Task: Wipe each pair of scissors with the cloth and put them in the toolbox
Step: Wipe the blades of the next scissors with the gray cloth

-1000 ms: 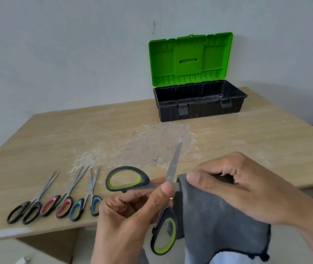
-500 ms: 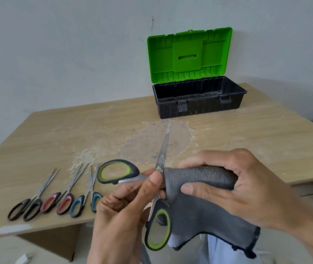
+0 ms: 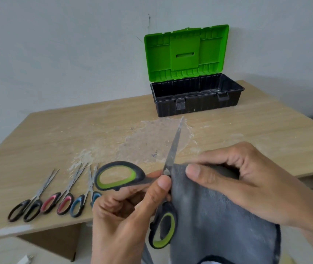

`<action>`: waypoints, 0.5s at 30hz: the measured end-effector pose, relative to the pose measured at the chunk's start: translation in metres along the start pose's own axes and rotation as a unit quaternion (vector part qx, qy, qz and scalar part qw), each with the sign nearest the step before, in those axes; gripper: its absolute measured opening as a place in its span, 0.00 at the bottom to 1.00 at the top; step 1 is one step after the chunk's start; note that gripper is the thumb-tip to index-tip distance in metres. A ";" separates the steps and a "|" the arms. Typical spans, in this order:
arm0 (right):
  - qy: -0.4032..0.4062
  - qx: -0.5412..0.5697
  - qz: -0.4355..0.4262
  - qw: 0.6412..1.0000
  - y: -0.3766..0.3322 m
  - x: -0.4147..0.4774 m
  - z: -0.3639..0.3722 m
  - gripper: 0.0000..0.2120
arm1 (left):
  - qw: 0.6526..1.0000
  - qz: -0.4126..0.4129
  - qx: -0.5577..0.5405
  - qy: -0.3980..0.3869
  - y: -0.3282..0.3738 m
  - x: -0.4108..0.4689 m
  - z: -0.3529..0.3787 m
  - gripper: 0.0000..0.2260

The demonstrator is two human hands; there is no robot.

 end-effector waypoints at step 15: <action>-0.028 -0.013 0.016 0.999 0.008 -0.002 0.013 0.18 | 0.997 -0.072 -0.003 0.017 -0.009 0.001 -0.002 0.13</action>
Point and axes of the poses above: each hand's wrist, its own x-axis towards the middle knuckle, its own z-axis out of the palm, y = z × x, the point moved 6 cm from there along x, towards the middle knuckle, and after that the axes turned 15 degrees about -x, right-handed, at the moved point
